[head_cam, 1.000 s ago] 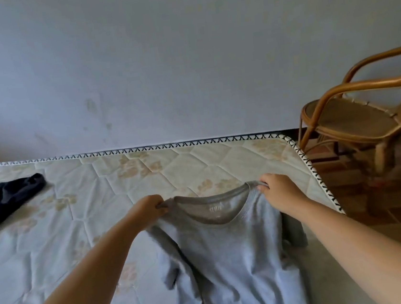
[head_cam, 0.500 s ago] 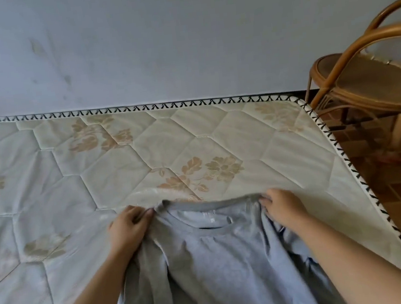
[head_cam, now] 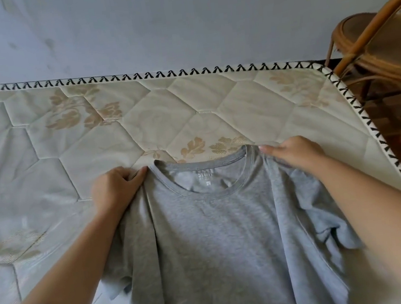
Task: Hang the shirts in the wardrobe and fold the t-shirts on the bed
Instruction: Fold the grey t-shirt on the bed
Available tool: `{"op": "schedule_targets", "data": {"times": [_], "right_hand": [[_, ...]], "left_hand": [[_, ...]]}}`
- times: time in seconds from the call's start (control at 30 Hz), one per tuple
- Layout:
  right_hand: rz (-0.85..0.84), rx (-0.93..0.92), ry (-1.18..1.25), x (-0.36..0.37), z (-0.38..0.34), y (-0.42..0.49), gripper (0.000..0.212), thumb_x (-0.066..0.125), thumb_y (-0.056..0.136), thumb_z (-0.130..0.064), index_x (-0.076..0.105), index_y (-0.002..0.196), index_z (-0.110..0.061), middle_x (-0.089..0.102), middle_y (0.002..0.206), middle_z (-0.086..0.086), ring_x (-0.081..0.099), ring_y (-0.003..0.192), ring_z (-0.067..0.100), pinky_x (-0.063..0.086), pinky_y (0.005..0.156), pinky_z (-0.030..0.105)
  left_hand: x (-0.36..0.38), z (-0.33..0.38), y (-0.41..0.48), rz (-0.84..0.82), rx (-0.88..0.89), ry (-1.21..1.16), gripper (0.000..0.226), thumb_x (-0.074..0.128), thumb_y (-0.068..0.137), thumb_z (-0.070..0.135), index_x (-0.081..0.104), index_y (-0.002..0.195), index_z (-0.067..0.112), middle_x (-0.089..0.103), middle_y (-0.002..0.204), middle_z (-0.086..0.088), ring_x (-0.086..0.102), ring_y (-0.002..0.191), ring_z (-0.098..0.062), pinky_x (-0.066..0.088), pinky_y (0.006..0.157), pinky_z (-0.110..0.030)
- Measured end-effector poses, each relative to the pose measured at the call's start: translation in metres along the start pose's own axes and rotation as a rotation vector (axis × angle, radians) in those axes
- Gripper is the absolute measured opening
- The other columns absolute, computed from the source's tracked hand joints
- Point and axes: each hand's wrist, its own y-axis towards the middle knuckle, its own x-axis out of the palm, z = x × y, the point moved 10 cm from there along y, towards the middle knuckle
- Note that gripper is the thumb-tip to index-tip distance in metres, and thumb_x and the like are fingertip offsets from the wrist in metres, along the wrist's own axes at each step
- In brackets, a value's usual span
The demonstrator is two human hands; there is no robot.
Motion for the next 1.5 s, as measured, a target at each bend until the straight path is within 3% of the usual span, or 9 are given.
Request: {"op": "schedule_targets", "data": {"times": [0.23,0.4,0.57,0.7,0.83,0.93,1.2,1.3,1.5], "right_hand": [[-0.058,0.102,0.28,-0.003,0.063,-0.05,0.063,0.054,0.075,-0.072,0.066,0.07,-0.01,0.069,0.073,0.005,0.065,0.076,0.026,0.048,0.075,0.035],[-0.081,0.169,0.383,0.005,0.104,-0.096,0.057,0.061,0.07,-0.07,0.045,0.058,-0.016,0.049,0.056,0.001,0.052,0.06,0.021,0.035,0.062,0.033],[-0.121,0.15,0.601,0.025,0.106,-0.118,0.028,0.074,0.077,-0.037,0.059,0.081,-0.014,0.066,0.08,0.002,0.062,0.075,0.016,0.045,0.066,0.028],[-0.083,0.14,0.673,0.02,0.108,-0.127,0.016,0.073,0.081,-0.021,0.059,0.083,-0.012,0.067,0.081,0.003,0.062,0.074,0.015,0.044,0.063,0.024],[-0.053,0.157,0.461,0.018,0.115,-0.113,0.019,0.066,0.084,-0.013,0.054,0.071,-0.009,0.056,0.07,0.007,0.054,0.069,0.02,0.035,0.058,0.028],[0.035,0.201,0.448,0.0,0.127,-0.096,0.018,0.063,0.088,-0.015,0.061,0.094,0.002,0.057,0.085,0.016,0.054,0.081,0.023,0.032,0.064,0.027],[0.359,0.361,0.937,-0.034,0.171,-0.082,0.027,0.058,0.093,-0.025,0.062,0.103,0.0,0.061,0.089,0.015,0.056,0.078,0.023,0.046,0.073,0.031],[0.267,0.378,1.068,-0.017,0.175,-0.093,0.039,0.062,0.088,-0.04,0.062,0.102,-0.004,0.062,0.105,0.028,0.063,0.096,0.037,0.055,0.082,0.045],[-0.09,0.241,1.223,0.007,0.155,-0.122,0.037,0.071,0.076,-0.024,0.061,0.108,-0.009,0.068,0.107,0.013,0.067,0.093,0.024,0.054,0.076,0.03]], "left_hand": [[0.0,0.011,-0.007,-0.059,0.077,0.035,0.048,0.064,0.079,0.051,0.043,0.05,0.02,0.051,0.06,-0.002,0.048,0.059,-0.022,0.03,0.05,-0.031],[0.0,0.017,-0.028,-0.327,-0.052,0.156,0.059,0.061,0.072,0.062,0.057,0.095,0.008,0.059,0.103,-0.012,0.053,0.087,-0.025,0.041,0.069,-0.035],[-0.005,0.078,-0.1,-0.236,-0.125,0.542,0.066,0.036,0.096,0.033,0.006,0.148,0.005,0.003,0.157,-0.017,0.003,0.145,-0.031,0.008,0.116,-0.052],[0.061,0.155,-0.19,-0.421,0.134,0.202,0.061,0.031,0.097,0.019,0.003,0.15,0.015,-0.011,0.158,-0.001,-0.012,0.145,-0.016,-0.007,0.116,-0.046],[0.103,0.157,-0.23,-0.453,0.211,0.326,0.081,-0.008,0.075,0.063,-0.01,0.149,0.029,-0.028,0.152,0.008,-0.03,0.137,-0.01,-0.018,0.106,-0.053],[0.106,0.154,-0.229,-0.439,0.242,0.351,0.087,-0.011,0.065,0.074,-0.02,0.142,0.033,-0.033,0.149,0.007,-0.034,0.136,-0.013,-0.017,0.107,-0.056],[0.106,0.156,-0.227,-0.322,0.278,0.239,0.085,-0.001,0.075,0.083,0.008,0.145,0.037,-0.002,0.157,0.003,-0.011,0.143,-0.011,0.001,0.107,-0.065],[0.105,0.157,-0.227,-0.309,0.283,0.233,0.081,0.004,0.079,0.08,0.013,0.146,0.036,0.002,0.157,0.003,-0.009,0.143,-0.011,0.003,0.107,-0.066],[0.103,0.158,-0.227,-0.297,0.275,0.239,0.078,0.011,0.078,0.073,0.012,0.148,0.036,-0.005,0.156,0.006,-0.013,0.143,-0.01,-0.004,0.109,-0.06]]}}
